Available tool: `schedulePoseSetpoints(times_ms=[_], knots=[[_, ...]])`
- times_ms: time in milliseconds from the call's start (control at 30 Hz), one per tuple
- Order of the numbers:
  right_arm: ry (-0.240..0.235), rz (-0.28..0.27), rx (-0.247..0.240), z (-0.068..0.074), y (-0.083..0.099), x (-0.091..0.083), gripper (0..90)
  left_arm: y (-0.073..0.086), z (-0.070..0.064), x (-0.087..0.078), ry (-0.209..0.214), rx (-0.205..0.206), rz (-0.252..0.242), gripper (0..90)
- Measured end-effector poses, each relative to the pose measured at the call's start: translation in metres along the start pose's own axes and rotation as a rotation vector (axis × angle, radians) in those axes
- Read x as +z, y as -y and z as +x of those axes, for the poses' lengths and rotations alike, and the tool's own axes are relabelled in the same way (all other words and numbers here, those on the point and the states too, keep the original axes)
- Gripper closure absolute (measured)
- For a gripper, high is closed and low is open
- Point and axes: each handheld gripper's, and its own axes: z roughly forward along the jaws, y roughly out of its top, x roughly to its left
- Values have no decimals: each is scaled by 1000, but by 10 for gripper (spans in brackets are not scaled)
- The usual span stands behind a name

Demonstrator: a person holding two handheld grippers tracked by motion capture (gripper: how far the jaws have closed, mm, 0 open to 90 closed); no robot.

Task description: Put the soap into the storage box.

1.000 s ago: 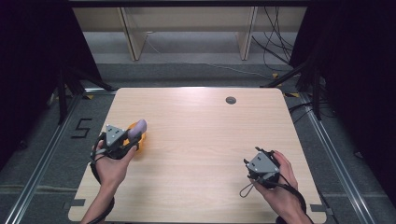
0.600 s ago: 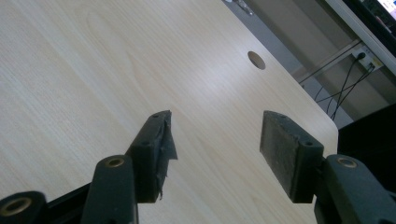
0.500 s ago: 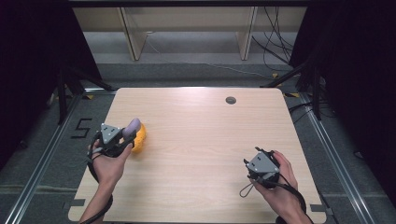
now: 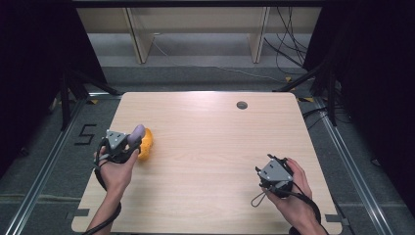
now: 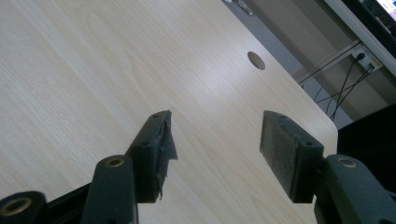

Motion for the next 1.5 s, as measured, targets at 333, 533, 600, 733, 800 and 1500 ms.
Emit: schedulePoseSetpoints(times_ms=[333, 533, 600, 733, 800, 1500], knots=[[-2, -1, -1, -1, 0, 0, 443, 2, -2, 10, -21, -2, 18, 588], [-4, -2, 2, 0, 0, 0, 443, 6, 0, 17, -41, -9, 38, 588], [-4, -2, 2, 0, 0, 1, 443, 9, 1, 21, -50, -7, 51, 588], [-10, 0, 3, 0, 0, 1, 443, 14, 1, 28, -52, -7, 71, 587], [-11, 0, -2, 0, 0, 1, 443, 16, 1, 31, -56, -8, 80, 587], [-16, -1, -19, 1, 0, 1, 441, 15, 5, 38, -35, -5, 129, 556]])
